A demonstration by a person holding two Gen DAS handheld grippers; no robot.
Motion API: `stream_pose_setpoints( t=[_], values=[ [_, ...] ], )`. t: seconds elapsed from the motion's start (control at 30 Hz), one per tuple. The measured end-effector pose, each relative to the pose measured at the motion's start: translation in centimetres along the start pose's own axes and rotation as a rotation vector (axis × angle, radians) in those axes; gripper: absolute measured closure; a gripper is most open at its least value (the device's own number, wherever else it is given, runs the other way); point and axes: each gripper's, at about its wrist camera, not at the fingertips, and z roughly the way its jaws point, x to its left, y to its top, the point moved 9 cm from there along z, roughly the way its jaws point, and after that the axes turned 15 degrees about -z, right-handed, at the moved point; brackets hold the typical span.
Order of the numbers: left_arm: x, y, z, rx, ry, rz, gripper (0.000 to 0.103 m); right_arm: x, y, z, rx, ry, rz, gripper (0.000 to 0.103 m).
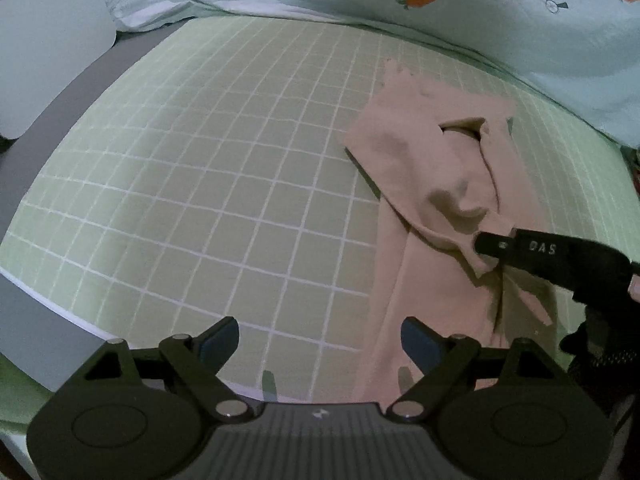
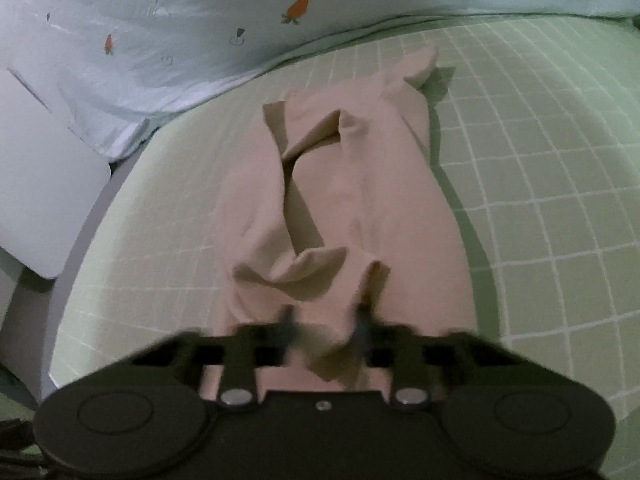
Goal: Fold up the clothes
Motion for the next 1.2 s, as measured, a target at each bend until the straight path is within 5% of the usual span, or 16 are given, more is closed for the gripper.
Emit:
stream_pose_setpoints(
  t=[0.33, 0.67, 1.2],
  values=[
    [0.3, 0.9, 0.2, 0.009, -0.082, 0.047, 0.015, 0.7, -1.7, -5.3, -0.107, -0.102, 0.081, 0.101],
    [-0.1, -0.8, 0.8, 0.059, -0.151, 0.139, 0.015, 3.7, -4.9, -10.7, -0.186, -0.265, 0.003, 0.102],
    [-1.0, -4.5, 1.8, 0.133, -0.177, 0.248, 0.015, 2.9, -11.2, -9.7, -0.044, -0.328, 0.095, 0.103]
  ],
)
